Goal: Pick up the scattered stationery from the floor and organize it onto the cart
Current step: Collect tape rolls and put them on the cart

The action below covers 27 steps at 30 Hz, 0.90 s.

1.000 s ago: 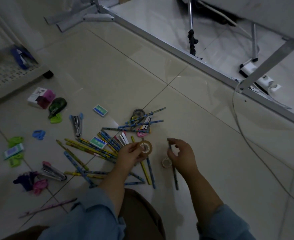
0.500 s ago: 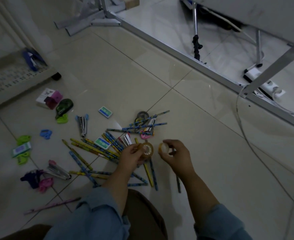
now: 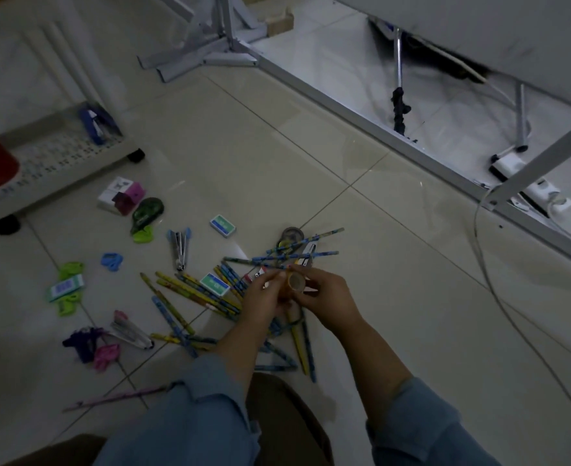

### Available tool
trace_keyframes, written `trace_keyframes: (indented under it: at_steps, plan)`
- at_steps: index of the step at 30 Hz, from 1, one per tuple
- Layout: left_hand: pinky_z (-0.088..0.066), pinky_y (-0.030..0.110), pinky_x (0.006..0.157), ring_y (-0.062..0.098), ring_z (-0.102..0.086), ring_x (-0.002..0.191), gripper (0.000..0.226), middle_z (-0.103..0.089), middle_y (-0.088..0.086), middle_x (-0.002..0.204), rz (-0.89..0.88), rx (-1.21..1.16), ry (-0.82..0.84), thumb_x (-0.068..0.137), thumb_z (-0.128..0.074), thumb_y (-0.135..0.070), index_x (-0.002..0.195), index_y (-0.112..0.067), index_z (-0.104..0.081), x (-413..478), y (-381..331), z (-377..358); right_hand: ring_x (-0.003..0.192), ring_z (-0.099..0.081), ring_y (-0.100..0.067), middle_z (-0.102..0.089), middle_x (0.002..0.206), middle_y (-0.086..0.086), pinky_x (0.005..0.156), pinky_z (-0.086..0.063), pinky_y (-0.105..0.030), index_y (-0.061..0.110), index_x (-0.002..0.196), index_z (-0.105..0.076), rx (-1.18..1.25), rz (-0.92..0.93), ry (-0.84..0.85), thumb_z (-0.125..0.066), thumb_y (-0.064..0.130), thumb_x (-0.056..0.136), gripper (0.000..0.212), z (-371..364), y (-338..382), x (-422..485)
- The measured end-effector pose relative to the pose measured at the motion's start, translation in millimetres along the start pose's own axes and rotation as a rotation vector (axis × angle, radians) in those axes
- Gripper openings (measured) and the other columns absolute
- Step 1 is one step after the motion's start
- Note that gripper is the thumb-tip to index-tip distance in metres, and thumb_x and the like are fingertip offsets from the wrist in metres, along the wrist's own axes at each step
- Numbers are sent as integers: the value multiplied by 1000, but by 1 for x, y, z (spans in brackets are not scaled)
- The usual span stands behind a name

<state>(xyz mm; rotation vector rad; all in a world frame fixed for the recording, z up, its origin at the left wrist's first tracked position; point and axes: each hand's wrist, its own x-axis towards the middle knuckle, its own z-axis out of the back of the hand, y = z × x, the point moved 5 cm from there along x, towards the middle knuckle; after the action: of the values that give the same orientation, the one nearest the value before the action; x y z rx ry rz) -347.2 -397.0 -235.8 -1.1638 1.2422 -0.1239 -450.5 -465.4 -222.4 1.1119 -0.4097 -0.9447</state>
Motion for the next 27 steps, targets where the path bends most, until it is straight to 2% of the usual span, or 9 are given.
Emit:
trace_keyframes:
  at_steps: [4, 6, 8, 12, 15, 18, 21, 23, 27]
  plan:
    - [-54, 33, 70, 27, -59, 87, 25, -57, 20, 108, 5, 180, 32, 95, -52, -17, 113, 0, -54, 9, -64, 15, 94, -61, -10, -67, 113, -12, 76, -42, 2, 5, 120, -62, -58, 99, -91, -73, 10, 78, 44, -4, 45, 25]
    - [-55, 28, 60, 22, -59, 74, 20, -60, 17, 91, -26, 280, 61, 94, -53, -19, 102, -1, -56, 6, -105, 28, 97, -61, -12, -66, 116, -13, 77, -41, 2, 4, 121, -60, -19, 128, -112, -74, 9, 77, 47, -12, 73, 40]
    - [-54, 24, 60, 19, -58, 66, 18, -58, 12, 78, -74, 373, 69, 93, -55, -21, 89, -4, -57, -1, -147, 46, 96, -61, -13, -65, 117, -14, 75, -40, 4, 4, 121, -60, 1, 182, -117, -75, 11, 76, 48, -23, 109, 56]
    - [-55, 19, 53, 17, -59, 64, 15, -58, 8, 75, -140, 417, 36, 93, -54, -21, 83, -10, -58, -24, -221, 103, 74, -59, 12, -69, 108, -13, 69, -39, 4, 3, 118, -63, 71, 295, -70, -78, 11, 72, 49, -53, 186, 84]
    - [-55, 17, 50, 17, -59, 67, 17, -58, 7, 75, -160, 313, 2, 94, -52, -21, 82, -10, -58, -39, -252, 153, 76, -59, 9, -68, 103, -5, 71, -40, 3, 3, 117, -63, 117, 358, -19, -77, 9, 72, 46, -86, 236, 97]
    - [-57, 22, 61, 19, -62, 72, 15, -62, 8, 77, -210, 149, -36, 95, -50, -19, 87, -9, -59, -42, -264, 198, 76, -59, 10, -66, 104, -4, 70, -41, 3, 5, 115, -64, 144, 393, 9, -74, 7, 76, 40, -120, 270, 110]
    - [-58, 27, 66, 19, -63, 70, 14, -63, 10, 76, -256, 26, -132, 93, -54, -16, 87, -6, -63, -38, -272, 236, 89, -59, -6, -67, 111, -7, 72, -42, 2, 7, 117, -63, 81, 435, 53, -74, 12, 77, 41, -152, 296, 123]
    - [-58, 28, 68, 18, -61, 67, 15, -61, 11, 76, -303, -12, -144, 93, -54, -15, 92, -3, -62, -37, -283, 254, 90, -59, -7, -67, 109, -6, 73, -42, 2, 7, 116, -64, 51, 470, 85, -76, 14, 75, 44, -167, 313, 134]
    - [-57, 21, 57, 19, -60, 72, 24, -61, 14, 96, -395, -46, -201, 94, -53, -16, 112, -2, -58, -36, -311, 275, 91, -64, -13, -68, 106, -8, 83, -53, -20, 9, 117, -64, 16, 525, 134, -81, 15, 68, 53, -187, 347, 156]
